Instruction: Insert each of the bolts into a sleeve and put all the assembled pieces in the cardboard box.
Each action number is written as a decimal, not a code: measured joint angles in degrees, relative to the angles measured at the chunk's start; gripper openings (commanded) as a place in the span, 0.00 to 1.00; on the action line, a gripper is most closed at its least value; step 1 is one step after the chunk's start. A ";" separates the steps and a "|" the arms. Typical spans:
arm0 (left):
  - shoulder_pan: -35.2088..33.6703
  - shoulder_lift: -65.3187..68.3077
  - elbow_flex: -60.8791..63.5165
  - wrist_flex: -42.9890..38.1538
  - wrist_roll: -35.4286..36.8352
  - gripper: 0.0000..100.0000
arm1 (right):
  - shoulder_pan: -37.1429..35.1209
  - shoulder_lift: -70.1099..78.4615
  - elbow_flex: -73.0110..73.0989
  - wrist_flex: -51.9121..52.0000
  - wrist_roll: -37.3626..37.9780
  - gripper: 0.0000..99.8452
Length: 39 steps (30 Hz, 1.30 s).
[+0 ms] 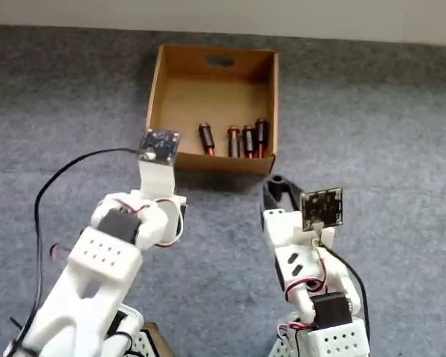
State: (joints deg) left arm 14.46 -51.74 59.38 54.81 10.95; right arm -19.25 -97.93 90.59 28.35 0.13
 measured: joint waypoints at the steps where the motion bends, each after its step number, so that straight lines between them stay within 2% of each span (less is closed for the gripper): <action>1: 0.00 -4.04 0.97 -0.97 0.00 0.01 | -1.41 0.00 0.97 -2.81 0.00 0.01; 4: 0.00 -17.05 4.40 -5.63 0.00 0.01 | -4.66 0.00 3.43 -9.76 0.00 0.01; 8: 0.00 -35.08 11.60 -16.09 0.00 0.01 | -8.26 0.00 5.19 -14.33 0.00 0.01; 11: 0.09 -47.03 17.41 -23.74 0.00 0.01 | -8.79 0.09 5.45 -16.88 0.00 0.01; 13: 0.70 -50.46 19.16 -26.90 0.00 0.01 | -8.88 0.09 5.45 -18.11 0.00 0.01; 24: 15.47 -40.62 19.34 -41.32 0.00 0.01 | -8.88 0.09 5.45 -18.99 0.00 0.01; 30: 16.18 -34.81 15.30 -41.76 0.44 0.01 | -8.88 0.09 5.45 -18.99 0.00 0.01; 34: 16.18 -30.77 12.22 -41.76 6.59 0.01 | -8.88 0.09 5.45 -18.99 0.00 0.01; 39: 16.26 -24.00 9.58 -41.76 8.53 0.01 | -8.88 0.09 5.45 -18.99 0.00 0.01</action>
State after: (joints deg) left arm 30.73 -75.74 68.97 13.05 19.47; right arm -28.13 -97.85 96.04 9.36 0.13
